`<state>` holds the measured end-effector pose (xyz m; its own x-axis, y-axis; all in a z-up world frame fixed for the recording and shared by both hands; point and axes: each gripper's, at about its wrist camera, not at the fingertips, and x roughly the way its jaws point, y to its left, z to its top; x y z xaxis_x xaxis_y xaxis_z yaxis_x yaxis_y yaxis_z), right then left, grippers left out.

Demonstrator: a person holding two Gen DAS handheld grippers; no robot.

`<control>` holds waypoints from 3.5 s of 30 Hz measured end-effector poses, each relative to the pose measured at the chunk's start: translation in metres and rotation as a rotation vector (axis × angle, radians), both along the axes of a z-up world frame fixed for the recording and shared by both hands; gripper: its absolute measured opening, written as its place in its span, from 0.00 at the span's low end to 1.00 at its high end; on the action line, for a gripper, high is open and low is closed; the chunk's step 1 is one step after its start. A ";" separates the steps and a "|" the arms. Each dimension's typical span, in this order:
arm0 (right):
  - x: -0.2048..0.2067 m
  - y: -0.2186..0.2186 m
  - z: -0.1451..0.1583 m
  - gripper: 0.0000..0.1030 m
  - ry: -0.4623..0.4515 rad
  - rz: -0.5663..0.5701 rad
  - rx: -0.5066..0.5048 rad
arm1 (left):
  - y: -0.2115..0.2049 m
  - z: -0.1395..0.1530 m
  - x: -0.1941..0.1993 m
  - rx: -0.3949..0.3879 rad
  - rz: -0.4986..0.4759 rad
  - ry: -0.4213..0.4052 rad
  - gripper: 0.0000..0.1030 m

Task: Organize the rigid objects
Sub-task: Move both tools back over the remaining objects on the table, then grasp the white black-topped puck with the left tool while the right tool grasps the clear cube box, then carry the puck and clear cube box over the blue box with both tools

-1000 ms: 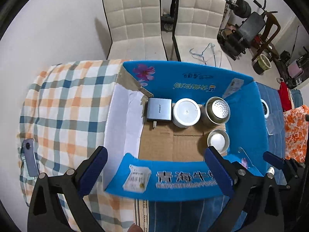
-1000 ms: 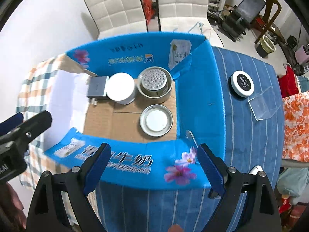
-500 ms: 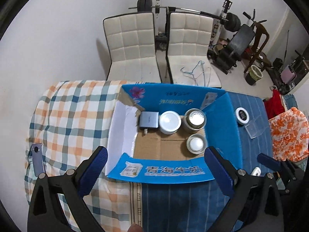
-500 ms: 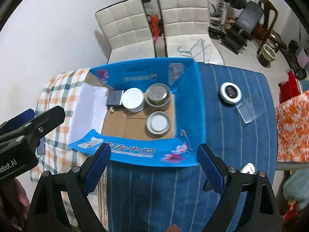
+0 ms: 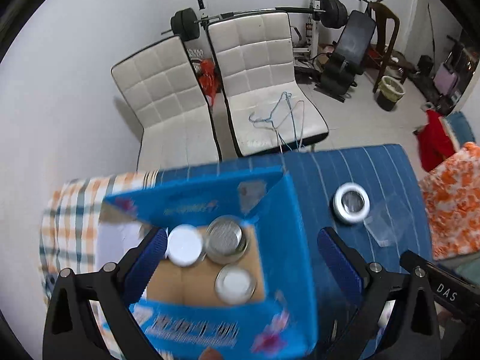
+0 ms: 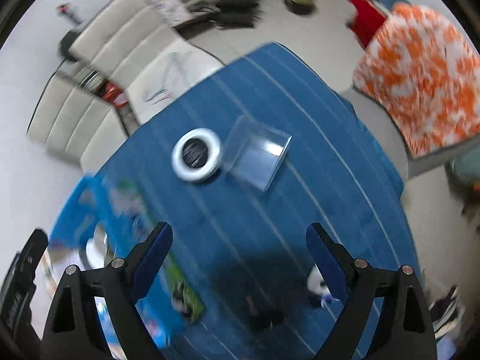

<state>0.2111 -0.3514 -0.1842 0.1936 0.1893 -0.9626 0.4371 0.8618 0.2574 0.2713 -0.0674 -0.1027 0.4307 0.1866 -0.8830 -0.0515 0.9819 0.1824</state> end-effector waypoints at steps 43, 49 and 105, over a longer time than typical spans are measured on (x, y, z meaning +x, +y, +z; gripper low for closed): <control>0.078 -0.064 -0.139 0.65 0.250 0.180 -0.123 | -0.146 -0.187 0.110 -0.141 -0.177 0.462 0.75; 0.077 -0.063 -0.139 0.65 0.234 0.174 -0.147 | -0.148 -0.178 0.102 -0.136 -0.173 0.431 0.71; -0.018 0.332 -0.035 0.64 -0.010 0.653 0.135 | 0.240 -0.079 -0.086 -0.472 0.250 0.333 0.71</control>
<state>0.1929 -0.0198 -0.2195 0.0072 0.3896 -0.9210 -0.1665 0.9086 0.3831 0.1851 0.1722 -0.1818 0.1120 -0.1963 -0.9741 -0.3050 0.9262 -0.2217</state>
